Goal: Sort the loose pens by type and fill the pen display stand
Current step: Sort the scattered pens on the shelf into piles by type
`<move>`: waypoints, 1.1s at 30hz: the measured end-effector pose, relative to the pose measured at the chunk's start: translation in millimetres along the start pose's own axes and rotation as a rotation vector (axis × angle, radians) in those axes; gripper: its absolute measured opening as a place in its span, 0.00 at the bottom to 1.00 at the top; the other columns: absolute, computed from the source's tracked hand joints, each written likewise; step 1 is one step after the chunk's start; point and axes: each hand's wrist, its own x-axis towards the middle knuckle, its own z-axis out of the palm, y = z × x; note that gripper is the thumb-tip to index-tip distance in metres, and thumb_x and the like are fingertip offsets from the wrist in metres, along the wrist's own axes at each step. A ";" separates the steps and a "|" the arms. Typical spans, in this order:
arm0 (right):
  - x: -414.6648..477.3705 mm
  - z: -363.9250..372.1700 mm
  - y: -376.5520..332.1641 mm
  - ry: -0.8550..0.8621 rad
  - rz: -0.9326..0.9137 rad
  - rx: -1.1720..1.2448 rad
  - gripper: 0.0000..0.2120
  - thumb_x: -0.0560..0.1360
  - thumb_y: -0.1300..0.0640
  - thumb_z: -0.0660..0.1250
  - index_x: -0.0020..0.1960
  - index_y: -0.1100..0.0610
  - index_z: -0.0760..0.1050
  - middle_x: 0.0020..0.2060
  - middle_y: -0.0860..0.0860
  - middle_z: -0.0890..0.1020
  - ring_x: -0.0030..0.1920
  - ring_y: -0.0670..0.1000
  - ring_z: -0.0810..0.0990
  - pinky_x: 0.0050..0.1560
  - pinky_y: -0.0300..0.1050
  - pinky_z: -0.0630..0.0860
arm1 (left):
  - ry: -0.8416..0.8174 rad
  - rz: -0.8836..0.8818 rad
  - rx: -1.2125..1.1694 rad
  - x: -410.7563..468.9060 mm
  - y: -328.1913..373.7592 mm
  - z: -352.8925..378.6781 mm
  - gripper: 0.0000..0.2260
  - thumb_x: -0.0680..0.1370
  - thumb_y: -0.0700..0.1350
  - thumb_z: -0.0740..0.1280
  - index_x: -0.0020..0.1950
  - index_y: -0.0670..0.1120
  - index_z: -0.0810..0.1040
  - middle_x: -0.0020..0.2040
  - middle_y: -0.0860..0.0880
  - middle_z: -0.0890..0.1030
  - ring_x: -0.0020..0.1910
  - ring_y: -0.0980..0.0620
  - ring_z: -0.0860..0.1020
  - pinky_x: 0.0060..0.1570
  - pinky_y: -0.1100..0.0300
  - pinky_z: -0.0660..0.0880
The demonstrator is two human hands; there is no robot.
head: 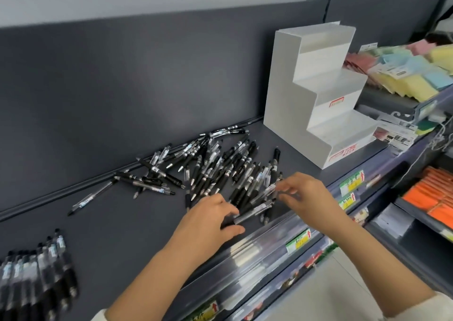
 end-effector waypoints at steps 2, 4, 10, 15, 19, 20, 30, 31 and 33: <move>-0.4 -1.9 2.3 -0.008 0.010 -0.005 0.08 0.74 0.62 0.67 0.51 0.54 0.81 0.46 0.50 0.79 0.48 0.49 0.76 0.53 0.47 0.75 | -0.004 -0.002 0.004 2.6 2.8 3.6 0.19 0.75 0.57 0.66 0.64 0.54 0.73 0.52 0.59 0.71 0.54 0.61 0.70 0.56 0.61 0.73; 0.3 -3.8 4.5 -0.012 0.018 -0.020 0.09 0.74 0.62 0.67 0.54 0.54 0.80 0.48 0.50 0.79 0.50 0.49 0.76 0.54 0.46 0.75 | 0.001 0.002 0.024 5.3 4.9 6.3 0.18 0.75 0.54 0.66 0.64 0.54 0.73 0.53 0.58 0.71 0.54 0.60 0.71 0.56 0.61 0.73; 11.3 -1.9 6.7 -0.034 -0.004 -0.098 0.14 0.77 0.62 0.63 0.60 0.52 0.76 0.57 0.49 0.76 0.59 0.52 0.71 0.58 0.45 0.70 | -0.007 -0.012 0.035 7.0 9.8 7.6 0.16 0.78 0.49 0.64 0.65 0.53 0.71 0.51 0.55 0.74 0.48 0.57 0.74 0.51 0.62 0.74; 25.0 10.8 6.0 -0.138 -0.038 -0.232 0.17 0.76 0.64 0.61 0.62 0.50 0.74 0.59 0.49 0.74 0.58 0.55 0.68 0.56 0.49 0.70 | -0.006 -0.021 0.085 6.9 8.0 4.9 0.18 0.79 0.48 0.62 0.69 0.53 0.68 0.53 0.54 0.76 0.50 0.56 0.75 0.52 0.61 0.74; 31.9 15.6 15.7 -0.080 -0.033 -0.265 0.13 0.74 0.65 0.64 0.52 0.51 0.78 0.50 0.49 0.76 0.53 0.54 0.70 0.50 0.48 0.72 | 0.035 -0.046 0.099 1.5 0.9 -0.2 0.18 0.79 0.48 0.62 0.69 0.53 0.69 0.53 0.54 0.74 0.51 0.56 0.73 0.53 0.60 0.73; 33.3 15.3 17.7 -0.089 -0.036 -0.265 0.11 0.73 0.65 0.66 0.51 0.51 0.78 0.49 0.49 0.76 0.52 0.54 0.71 0.50 0.48 0.72 | 0.056 -0.042 0.111 -0.4 -1.7 -1.4 0.17 0.79 0.48 0.62 0.68 0.53 0.70 0.53 0.54 0.74 0.52 0.56 0.73 0.53 0.61 0.73; 57.8 -11.4 -32.8 -0.043 -0.130 0.310 0.06 0.71 0.58 0.72 0.40 0.49 0.77 0.36 0.48 0.79 0.38 0.48 0.78 0.42 0.38 0.72 | 0.439 -0.335 -0.177 -25.3 -18.7 -36.9 0.07 0.78 0.46 0.64 0.54 0.50 0.80 0.45 0.56 0.77 0.42 0.61 0.75 0.42 0.76 0.69; 60.0 -10.1 -43.0 -0.049 -0.132 0.387 0.05 0.70 0.58 0.72 0.39 0.50 0.78 0.35 0.49 0.81 0.37 0.50 0.79 0.42 0.40 0.73 | 0.466 -0.369 -0.163 -33.1 -23.0 -41.8 0.06 0.78 0.46 0.65 0.53 0.50 0.80 0.45 0.56 0.77 0.43 0.61 0.75 0.42 0.76 0.69; 63.9 -4.0 -64.6 -0.080 -0.149 0.552 0.05 0.70 0.58 0.73 0.37 0.56 0.78 0.34 0.52 0.82 0.36 0.50 0.79 0.42 0.42 0.74 | 0.522 -0.452 -0.118 -52.8 -34.3 -51.2 0.07 0.77 0.47 0.65 0.53 0.50 0.79 0.45 0.56 0.76 0.42 0.61 0.74 0.42 0.75 0.69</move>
